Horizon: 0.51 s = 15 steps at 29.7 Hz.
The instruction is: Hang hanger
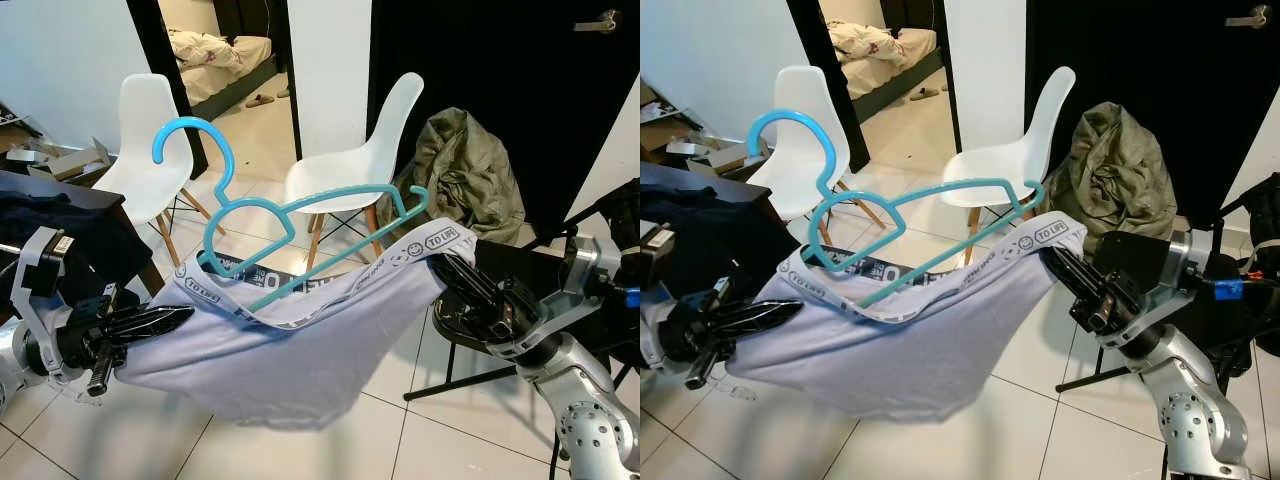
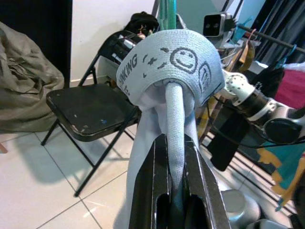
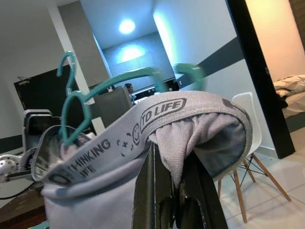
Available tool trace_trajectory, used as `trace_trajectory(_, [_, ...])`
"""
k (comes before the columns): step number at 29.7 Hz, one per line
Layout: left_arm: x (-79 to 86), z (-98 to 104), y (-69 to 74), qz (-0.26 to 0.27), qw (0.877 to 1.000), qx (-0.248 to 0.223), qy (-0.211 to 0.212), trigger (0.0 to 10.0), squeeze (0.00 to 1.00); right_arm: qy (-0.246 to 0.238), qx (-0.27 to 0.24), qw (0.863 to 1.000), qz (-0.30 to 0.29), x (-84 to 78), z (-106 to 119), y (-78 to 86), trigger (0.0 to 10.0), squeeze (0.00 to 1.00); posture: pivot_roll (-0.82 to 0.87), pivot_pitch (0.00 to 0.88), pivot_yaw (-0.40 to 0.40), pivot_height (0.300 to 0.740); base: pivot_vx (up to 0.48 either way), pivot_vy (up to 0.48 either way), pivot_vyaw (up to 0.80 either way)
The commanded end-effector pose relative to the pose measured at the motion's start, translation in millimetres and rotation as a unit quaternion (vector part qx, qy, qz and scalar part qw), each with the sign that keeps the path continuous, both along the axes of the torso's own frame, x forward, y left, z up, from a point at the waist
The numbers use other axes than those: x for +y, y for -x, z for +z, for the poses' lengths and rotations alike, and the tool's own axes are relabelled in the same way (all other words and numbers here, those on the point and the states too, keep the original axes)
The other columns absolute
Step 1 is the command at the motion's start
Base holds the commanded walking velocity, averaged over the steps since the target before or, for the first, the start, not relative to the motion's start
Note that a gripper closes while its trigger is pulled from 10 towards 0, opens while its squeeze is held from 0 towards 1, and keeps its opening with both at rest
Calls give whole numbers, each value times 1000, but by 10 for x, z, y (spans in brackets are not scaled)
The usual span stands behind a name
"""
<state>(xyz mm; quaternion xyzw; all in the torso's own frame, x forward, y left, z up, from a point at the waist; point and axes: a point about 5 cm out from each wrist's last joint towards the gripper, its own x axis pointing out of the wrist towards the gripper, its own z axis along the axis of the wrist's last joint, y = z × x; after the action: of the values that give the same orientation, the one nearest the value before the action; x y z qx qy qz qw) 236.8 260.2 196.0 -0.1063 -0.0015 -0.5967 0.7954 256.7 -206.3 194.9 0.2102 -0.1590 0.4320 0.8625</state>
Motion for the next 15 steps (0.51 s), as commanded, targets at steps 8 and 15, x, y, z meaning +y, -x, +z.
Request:
trace_trajectory(8, [8,40,157,-44,999,20,-10,0,0,-14,-3,1000,-15,-114,26,-18,0,0,-4,49,60,740,0,0,0])
trace_trajectory(15, [-23,4,209,-52,998,29,-9,0,0,-16,-8,1000,-17,-167,46,-6,0,0,-3,50,59,740,0,0,0])
